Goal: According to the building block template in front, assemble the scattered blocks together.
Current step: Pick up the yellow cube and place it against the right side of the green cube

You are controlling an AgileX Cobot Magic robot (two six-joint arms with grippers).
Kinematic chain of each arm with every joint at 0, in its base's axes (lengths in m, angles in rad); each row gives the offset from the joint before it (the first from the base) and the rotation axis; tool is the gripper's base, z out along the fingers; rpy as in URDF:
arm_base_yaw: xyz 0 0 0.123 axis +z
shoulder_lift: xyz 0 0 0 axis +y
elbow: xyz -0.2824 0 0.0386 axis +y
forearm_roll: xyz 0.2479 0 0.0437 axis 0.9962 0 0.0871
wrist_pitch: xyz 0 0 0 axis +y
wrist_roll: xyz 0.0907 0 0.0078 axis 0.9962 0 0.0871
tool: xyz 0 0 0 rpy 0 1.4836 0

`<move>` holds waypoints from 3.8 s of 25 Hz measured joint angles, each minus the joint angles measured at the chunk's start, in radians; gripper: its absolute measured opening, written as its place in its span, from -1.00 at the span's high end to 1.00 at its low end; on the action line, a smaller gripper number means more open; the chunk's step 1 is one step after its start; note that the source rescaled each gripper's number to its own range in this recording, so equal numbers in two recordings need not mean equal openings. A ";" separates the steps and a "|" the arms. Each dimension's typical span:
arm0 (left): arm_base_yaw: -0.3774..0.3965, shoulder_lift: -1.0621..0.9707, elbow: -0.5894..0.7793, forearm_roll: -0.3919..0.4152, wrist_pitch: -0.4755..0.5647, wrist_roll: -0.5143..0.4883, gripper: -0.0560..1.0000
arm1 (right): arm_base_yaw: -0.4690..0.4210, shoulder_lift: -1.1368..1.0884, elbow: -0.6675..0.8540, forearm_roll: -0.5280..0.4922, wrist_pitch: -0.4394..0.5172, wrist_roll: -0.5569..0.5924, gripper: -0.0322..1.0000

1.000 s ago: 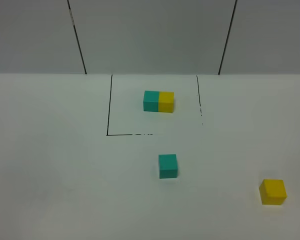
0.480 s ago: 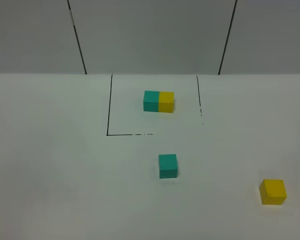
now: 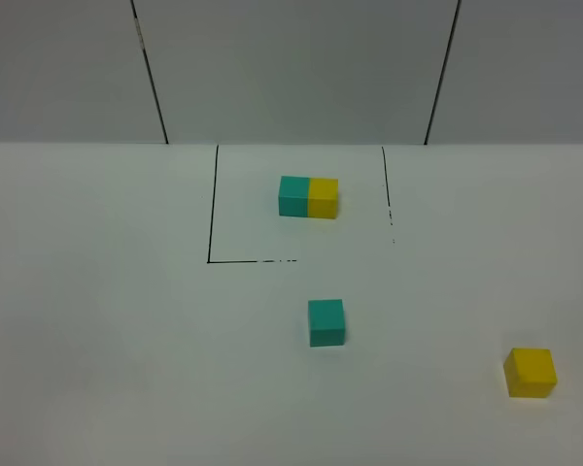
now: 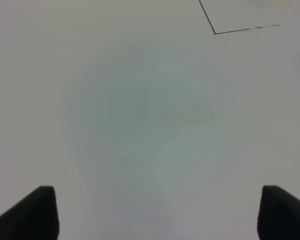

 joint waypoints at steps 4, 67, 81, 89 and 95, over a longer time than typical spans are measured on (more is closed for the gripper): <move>0.000 0.000 0.000 0.004 -0.001 -0.009 -0.78 | 0.000 0.000 0.000 0.000 0.000 0.000 -1.00; 0.000 0.000 0.000 0.072 -0.003 -0.102 -0.77 | 0.000 0.000 0.000 0.000 0.000 0.000 -1.00; 0.000 0.000 0.000 0.072 -0.003 -0.102 -0.77 | 0.000 0.009 0.000 -0.016 0.000 0.025 -1.00; 0.000 0.000 0.000 0.072 -0.003 -0.102 -0.77 | 0.000 0.566 -0.115 0.087 -0.030 -0.016 -1.00; 0.000 0.000 0.000 0.072 -0.003 -0.102 -0.77 | 0.000 0.959 -0.234 0.090 -0.068 -0.071 -1.00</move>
